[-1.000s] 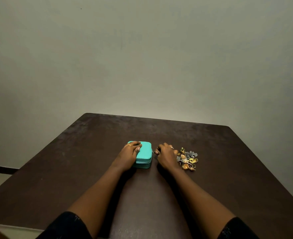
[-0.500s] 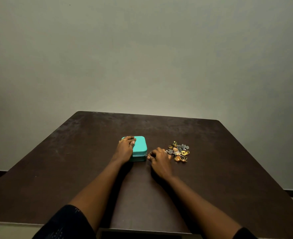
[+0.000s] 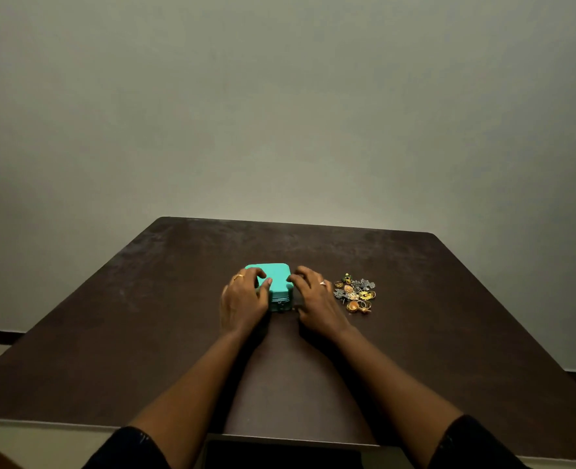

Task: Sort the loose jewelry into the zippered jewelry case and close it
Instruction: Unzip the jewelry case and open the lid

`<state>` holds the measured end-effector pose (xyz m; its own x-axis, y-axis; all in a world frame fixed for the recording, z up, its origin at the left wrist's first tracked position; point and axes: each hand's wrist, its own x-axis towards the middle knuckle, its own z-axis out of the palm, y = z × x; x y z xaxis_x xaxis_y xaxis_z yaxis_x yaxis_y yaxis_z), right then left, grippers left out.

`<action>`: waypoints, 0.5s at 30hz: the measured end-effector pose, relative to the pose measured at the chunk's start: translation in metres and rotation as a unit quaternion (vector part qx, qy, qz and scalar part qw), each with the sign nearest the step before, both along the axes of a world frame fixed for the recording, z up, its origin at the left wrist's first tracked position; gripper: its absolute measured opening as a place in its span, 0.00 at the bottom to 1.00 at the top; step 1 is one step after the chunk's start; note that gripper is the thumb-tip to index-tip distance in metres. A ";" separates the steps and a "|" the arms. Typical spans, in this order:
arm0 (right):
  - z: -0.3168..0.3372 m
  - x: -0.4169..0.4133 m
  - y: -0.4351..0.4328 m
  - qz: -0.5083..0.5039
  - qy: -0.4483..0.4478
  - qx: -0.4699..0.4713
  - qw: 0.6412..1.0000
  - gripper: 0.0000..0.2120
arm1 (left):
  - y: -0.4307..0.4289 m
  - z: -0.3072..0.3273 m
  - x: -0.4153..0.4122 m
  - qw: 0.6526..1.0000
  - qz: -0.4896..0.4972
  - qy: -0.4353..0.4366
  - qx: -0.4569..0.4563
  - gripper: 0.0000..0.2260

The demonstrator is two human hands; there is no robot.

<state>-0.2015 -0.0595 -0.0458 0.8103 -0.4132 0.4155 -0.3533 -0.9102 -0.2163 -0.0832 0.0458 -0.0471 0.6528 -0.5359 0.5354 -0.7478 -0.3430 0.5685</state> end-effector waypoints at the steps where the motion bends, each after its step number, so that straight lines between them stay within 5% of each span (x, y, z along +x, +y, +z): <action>1: 0.003 0.002 -0.001 0.007 0.000 -0.003 1.000 0.28 | 0.005 -0.001 -0.009 1.000 0.023 -0.002 0.013 0.08; 6: 0.014 0.012 -0.009 0.041 0.068 -0.015 0.997 0.30 | 0.010 -0.012 -0.027 0.972 0.065 -0.010 0.224 0.19; 15: 0.012 0.016 -0.013 0.060 0.079 0.065 0.993 0.31 | -0.003 -0.011 -0.028 0.960 0.068 0.003 0.270 0.18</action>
<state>-0.1858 -0.0728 -0.0341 0.9076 -0.3517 0.2295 -0.2825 -0.9157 -0.2858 -0.1112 0.0426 -0.0577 0.7380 -0.6446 0.1999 -0.6732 -0.6828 0.2839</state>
